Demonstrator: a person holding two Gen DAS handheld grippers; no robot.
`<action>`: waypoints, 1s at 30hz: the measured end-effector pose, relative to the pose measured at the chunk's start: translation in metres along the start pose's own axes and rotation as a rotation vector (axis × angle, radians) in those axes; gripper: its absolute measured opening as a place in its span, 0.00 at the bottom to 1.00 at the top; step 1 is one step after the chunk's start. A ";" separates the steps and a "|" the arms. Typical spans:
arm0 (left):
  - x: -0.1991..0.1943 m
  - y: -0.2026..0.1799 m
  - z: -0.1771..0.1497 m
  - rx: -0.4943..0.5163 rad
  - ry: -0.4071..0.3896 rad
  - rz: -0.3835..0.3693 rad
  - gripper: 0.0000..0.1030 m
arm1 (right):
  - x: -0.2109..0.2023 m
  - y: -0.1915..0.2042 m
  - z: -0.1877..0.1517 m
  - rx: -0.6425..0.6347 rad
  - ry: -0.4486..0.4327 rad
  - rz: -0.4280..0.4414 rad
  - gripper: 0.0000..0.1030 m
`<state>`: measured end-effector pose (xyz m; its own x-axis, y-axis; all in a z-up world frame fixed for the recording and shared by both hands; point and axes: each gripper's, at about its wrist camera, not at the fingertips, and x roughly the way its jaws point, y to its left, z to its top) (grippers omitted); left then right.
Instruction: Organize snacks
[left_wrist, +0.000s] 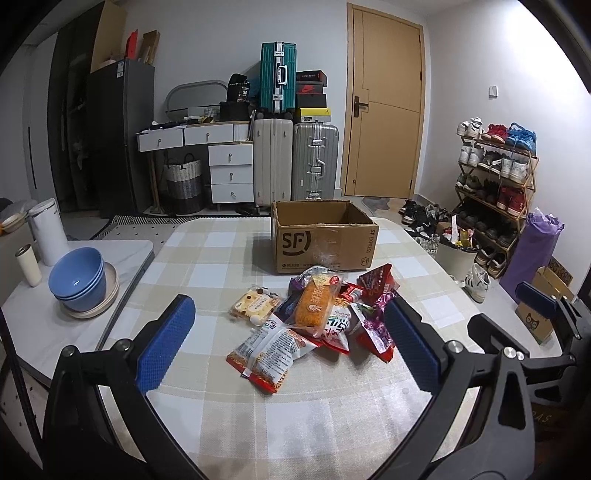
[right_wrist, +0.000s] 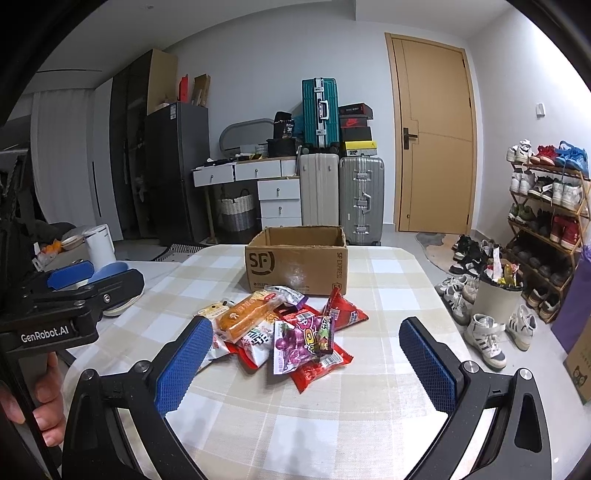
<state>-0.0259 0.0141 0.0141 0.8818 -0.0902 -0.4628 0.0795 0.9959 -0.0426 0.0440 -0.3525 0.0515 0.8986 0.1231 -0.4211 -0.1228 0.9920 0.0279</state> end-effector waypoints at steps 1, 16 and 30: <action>-0.002 0.002 0.001 0.000 -0.001 -0.001 0.99 | 0.000 0.000 0.000 0.002 0.001 0.001 1.00; -0.004 0.002 -0.002 0.006 0.003 -0.005 0.99 | 0.001 -0.002 -0.002 0.010 0.006 0.009 1.00; 0.007 0.004 -0.016 -0.003 0.023 0.012 0.99 | 0.005 -0.006 -0.008 0.027 0.017 0.008 1.00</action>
<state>-0.0268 0.0175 -0.0035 0.8720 -0.0784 -0.4832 0.0679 0.9969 -0.0393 0.0462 -0.3582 0.0421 0.8902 0.1307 -0.4365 -0.1185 0.9914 0.0552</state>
